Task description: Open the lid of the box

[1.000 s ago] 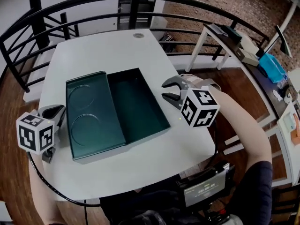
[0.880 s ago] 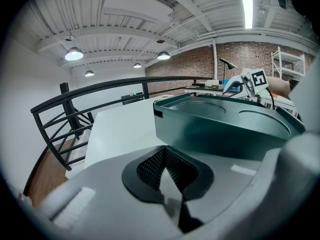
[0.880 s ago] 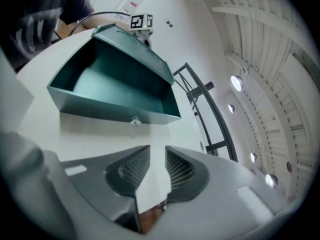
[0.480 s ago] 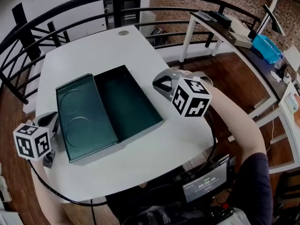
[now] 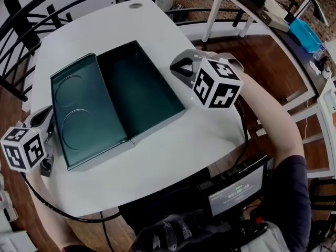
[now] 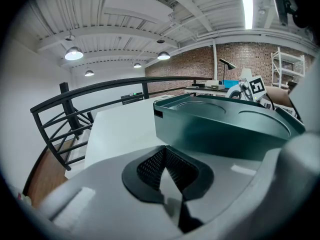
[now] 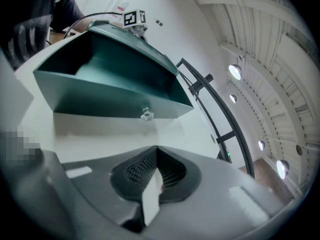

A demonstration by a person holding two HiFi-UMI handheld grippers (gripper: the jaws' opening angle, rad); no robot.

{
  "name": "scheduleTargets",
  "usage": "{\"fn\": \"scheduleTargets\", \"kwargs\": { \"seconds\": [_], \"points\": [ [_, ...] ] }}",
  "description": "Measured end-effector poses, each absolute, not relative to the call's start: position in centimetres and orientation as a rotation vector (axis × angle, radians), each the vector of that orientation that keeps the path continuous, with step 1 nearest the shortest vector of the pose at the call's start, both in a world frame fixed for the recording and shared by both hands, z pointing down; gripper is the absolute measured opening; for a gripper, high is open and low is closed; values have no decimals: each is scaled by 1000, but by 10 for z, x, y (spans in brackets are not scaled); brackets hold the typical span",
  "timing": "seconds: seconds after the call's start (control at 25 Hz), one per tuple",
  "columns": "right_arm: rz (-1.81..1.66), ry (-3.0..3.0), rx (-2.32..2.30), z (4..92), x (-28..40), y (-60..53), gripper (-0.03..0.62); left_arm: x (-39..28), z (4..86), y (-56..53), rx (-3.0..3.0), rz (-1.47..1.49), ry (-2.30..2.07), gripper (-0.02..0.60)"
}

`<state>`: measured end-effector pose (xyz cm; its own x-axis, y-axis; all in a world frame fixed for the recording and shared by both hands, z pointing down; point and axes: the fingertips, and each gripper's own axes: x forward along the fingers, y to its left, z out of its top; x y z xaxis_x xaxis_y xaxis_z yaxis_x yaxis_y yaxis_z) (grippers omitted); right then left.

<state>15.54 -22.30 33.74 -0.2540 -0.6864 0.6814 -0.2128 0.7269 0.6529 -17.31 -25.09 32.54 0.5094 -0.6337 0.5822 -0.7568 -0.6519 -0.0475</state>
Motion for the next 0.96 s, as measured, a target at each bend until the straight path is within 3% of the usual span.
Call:
{"fn": "scheduleTargets", "kwargs": {
  "seconds": [0.96],
  "points": [
    [-412, -1825, 732, 339, 158, -227, 2, -169, 328, -258, 2561, 852, -1148, 17]
  ]
}}
